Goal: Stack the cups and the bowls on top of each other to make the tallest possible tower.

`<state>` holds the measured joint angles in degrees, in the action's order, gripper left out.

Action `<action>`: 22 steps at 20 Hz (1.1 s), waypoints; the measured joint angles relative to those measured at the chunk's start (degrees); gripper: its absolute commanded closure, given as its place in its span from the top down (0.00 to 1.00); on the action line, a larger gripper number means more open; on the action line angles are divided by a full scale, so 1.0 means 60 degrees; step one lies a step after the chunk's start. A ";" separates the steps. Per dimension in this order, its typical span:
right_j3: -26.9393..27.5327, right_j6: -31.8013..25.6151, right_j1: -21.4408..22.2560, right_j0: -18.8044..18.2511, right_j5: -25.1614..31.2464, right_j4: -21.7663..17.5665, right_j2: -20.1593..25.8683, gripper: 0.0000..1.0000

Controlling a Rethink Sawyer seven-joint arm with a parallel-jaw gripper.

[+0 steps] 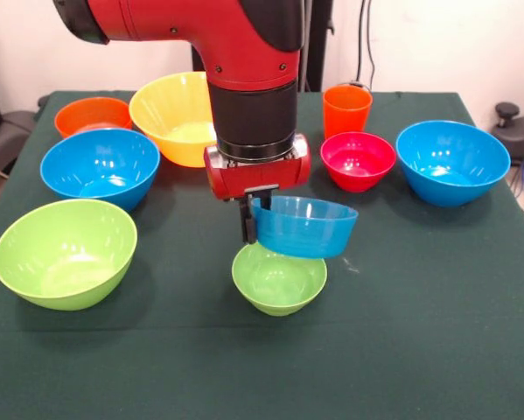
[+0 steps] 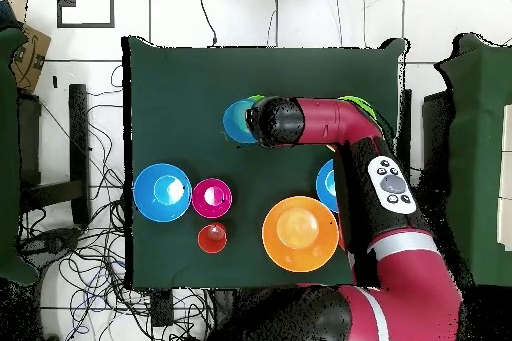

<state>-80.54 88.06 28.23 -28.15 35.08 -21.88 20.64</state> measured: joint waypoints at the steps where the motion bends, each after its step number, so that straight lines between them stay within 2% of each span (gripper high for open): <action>1: 0.0057 0.0000 -0.0009 0.0000 -0.0002 0.0000 0.0000 0.00; 22: 0.1079 0.0000 -0.0632 -0.0001 0.0004 0.0000 -0.0008 0.00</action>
<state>-74.06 88.06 24.44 -28.16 35.11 -21.88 20.59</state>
